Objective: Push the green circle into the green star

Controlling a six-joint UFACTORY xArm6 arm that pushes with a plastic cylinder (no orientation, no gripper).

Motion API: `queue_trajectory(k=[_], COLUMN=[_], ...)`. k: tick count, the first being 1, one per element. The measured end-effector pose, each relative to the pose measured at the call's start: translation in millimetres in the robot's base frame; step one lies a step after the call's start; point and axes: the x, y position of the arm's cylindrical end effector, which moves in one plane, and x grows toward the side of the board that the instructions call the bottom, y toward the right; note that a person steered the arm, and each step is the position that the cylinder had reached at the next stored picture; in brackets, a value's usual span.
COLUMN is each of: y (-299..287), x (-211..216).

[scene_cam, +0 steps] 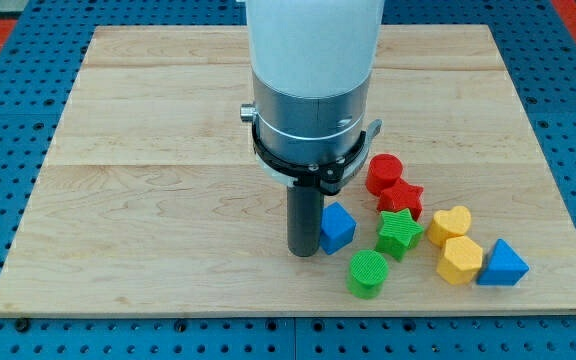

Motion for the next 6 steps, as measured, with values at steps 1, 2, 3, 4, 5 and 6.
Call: queue_trajectory(k=[1, 2, 3, 4, 5, 6], y=[0, 2, 2, -4, -12, 51], x=[0, 3, 3, 9, 64, 65])
